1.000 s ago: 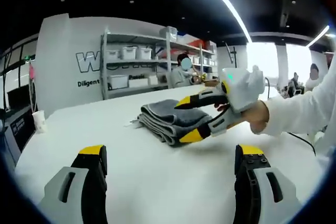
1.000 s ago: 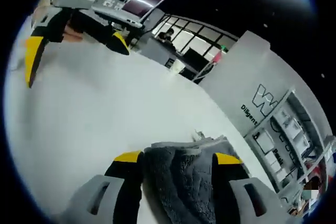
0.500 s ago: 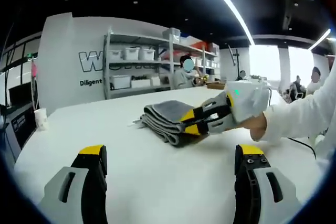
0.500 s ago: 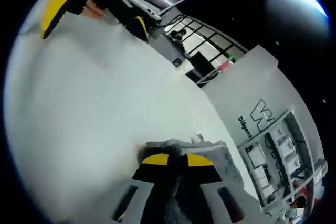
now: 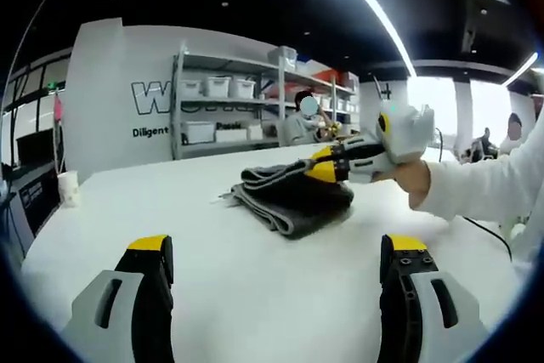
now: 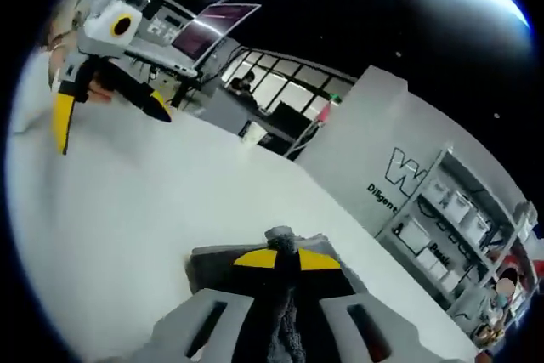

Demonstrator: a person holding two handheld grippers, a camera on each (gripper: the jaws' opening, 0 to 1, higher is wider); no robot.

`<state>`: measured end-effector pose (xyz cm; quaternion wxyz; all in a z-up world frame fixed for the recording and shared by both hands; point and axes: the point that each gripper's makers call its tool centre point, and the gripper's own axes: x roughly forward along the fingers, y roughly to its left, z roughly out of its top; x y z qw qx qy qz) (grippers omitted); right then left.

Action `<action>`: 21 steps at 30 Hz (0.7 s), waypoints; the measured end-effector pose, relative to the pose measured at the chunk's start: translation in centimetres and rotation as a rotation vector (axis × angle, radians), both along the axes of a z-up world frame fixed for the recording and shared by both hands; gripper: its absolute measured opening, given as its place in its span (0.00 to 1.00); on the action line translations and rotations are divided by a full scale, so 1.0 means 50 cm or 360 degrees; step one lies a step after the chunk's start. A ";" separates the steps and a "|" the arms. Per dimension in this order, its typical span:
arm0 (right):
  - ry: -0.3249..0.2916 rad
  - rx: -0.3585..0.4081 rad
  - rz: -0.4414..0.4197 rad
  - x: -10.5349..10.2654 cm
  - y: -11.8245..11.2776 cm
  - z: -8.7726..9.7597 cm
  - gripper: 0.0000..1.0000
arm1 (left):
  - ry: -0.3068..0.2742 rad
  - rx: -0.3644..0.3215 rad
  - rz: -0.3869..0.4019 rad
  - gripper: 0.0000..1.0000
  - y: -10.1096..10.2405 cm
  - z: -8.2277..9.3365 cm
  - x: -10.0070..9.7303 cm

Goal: Open the folded towel by lifting each exposed corner and separating the folded layers until the towel lies flat within the target outline without major curled edges

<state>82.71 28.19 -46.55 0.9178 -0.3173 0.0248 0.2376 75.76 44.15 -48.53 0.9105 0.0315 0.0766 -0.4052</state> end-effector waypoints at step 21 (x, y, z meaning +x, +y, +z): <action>-0.0087 0.0330 -0.0209 0.003 -0.130 0.076 0.00 | 0.0015 -0.0025 0.0029 1.00 0.011 -0.001 0.005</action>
